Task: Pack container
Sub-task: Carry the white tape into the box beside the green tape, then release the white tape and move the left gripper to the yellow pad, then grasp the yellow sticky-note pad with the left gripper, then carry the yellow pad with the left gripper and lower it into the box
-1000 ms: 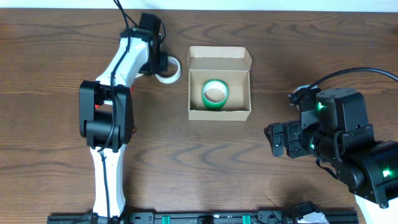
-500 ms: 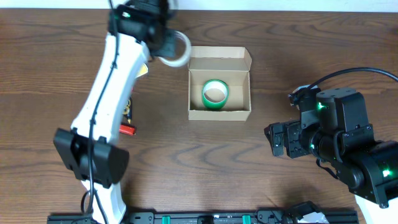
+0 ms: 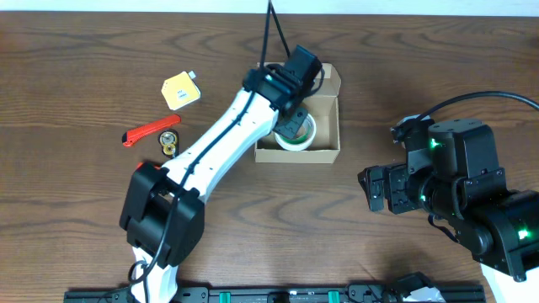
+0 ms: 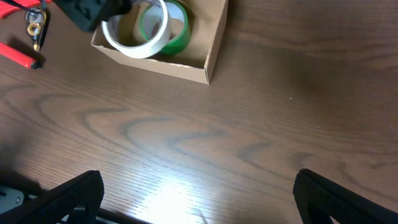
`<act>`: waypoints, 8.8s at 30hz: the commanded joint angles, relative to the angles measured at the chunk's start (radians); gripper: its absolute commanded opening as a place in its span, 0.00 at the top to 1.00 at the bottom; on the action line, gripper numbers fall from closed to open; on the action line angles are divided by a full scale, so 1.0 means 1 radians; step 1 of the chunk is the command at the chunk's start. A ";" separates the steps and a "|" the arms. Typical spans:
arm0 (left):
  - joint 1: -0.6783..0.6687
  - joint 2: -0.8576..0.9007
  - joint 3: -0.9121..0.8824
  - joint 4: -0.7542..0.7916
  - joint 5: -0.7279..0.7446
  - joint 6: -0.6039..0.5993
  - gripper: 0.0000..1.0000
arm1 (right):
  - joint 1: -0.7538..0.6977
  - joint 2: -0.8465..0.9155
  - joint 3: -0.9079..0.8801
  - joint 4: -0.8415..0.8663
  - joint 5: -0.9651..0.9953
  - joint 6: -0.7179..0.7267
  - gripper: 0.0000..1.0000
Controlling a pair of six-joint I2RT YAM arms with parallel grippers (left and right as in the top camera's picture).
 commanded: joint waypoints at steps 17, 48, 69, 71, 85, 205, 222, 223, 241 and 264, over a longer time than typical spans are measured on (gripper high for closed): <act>0.012 0.105 -0.047 0.145 -0.011 -0.065 0.94 | -0.007 -0.001 0.000 -0.002 -0.003 -0.003 0.01; 0.013 0.095 -0.034 0.132 -0.095 -0.073 0.56 | -0.007 -0.001 0.000 -0.002 -0.003 -0.003 0.01; 0.013 0.020 -0.008 0.129 -0.132 -0.053 0.57 | -0.007 -0.001 0.000 -0.002 -0.003 -0.003 0.01; 0.013 0.020 -0.008 0.129 -0.132 -0.052 0.57 | -0.007 -0.001 0.000 -0.002 -0.003 -0.003 0.01; 0.124 -0.119 -0.006 0.125 -0.192 -0.123 0.50 | -0.007 -0.001 0.000 -0.002 -0.004 -0.003 0.01; 0.113 -0.150 0.017 -0.092 -0.078 -0.272 0.46 | -0.007 -0.001 0.000 -0.002 -0.004 -0.003 0.01; -0.036 0.039 0.017 0.047 -0.055 -0.491 0.44 | -0.007 -0.001 0.000 -0.002 -0.004 -0.003 0.01; -0.037 0.043 0.018 0.051 -0.052 -0.502 0.44 | -0.007 -0.001 0.000 -0.002 -0.003 -0.003 0.01; -0.035 0.089 0.018 0.133 0.023 -0.563 0.41 | -0.007 -0.001 0.000 -0.002 -0.003 -0.003 0.01; -0.034 0.072 0.260 -0.084 -0.087 -0.498 0.04 | -0.007 -0.001 0.000 -0.002 -0.003 -0.003 0.01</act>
